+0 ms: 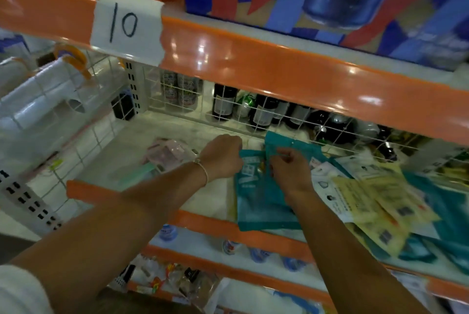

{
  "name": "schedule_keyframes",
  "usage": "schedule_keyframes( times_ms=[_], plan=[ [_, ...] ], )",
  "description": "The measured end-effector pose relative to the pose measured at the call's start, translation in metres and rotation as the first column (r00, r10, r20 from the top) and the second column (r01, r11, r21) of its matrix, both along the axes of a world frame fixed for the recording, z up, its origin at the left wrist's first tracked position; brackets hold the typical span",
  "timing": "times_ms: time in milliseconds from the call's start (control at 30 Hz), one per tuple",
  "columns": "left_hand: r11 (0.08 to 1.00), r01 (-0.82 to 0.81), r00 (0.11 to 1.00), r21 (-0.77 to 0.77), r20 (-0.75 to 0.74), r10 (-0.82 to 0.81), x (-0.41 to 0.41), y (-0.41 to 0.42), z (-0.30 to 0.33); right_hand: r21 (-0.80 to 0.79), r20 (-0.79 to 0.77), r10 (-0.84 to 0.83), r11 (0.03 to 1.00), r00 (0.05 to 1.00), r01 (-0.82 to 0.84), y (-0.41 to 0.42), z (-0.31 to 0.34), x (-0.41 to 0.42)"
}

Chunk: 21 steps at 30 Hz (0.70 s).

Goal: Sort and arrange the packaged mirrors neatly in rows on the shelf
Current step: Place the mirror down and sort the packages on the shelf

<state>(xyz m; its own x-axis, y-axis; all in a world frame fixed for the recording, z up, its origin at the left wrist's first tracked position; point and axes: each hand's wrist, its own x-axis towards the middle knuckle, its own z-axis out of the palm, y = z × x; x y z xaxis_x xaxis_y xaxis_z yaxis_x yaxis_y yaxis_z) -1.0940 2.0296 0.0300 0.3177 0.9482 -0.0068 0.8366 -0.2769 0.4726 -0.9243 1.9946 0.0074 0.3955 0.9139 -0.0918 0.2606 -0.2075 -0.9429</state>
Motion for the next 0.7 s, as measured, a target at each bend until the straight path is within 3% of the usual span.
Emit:
schedule_keyframes(
  times_ms=[67, 400, 533, 700],
  plan=[
    [1.0, 0.02, 1.0, -0.008, 0.018, -0.02, 0.024, 0.0, 0.001, 0.005, 0.057, -0.032, 0.999, 0.998, 0.032, -0.008, 0.004, 0.025],
    [0.986, 0.161, 0.984, -0.051, 0.085, -0.156, 0.14, -0.014, -0.001, 0.013, 0.046, -0.12, 0.993, 0.992, 0.12, -0.044, 0.012, 0.138],
    [0.973, 0.212, 0.977, -0.093, 0.013, -0.212, 0.181, -0.022, -0.004, 0.008, 0.017, -0.156, 0.988, 0.988, 0.155, -0.053, 0.01, 0.18],
    [0.94, 0.333, 0.912, -0.079, -0.227, -0.342, 0.218, -0.028, -0.016, 0.012, 0.012, -0.174, 0.985, 0.985, 0.174, -0.061, 0.004, 0.22]
  ],
)
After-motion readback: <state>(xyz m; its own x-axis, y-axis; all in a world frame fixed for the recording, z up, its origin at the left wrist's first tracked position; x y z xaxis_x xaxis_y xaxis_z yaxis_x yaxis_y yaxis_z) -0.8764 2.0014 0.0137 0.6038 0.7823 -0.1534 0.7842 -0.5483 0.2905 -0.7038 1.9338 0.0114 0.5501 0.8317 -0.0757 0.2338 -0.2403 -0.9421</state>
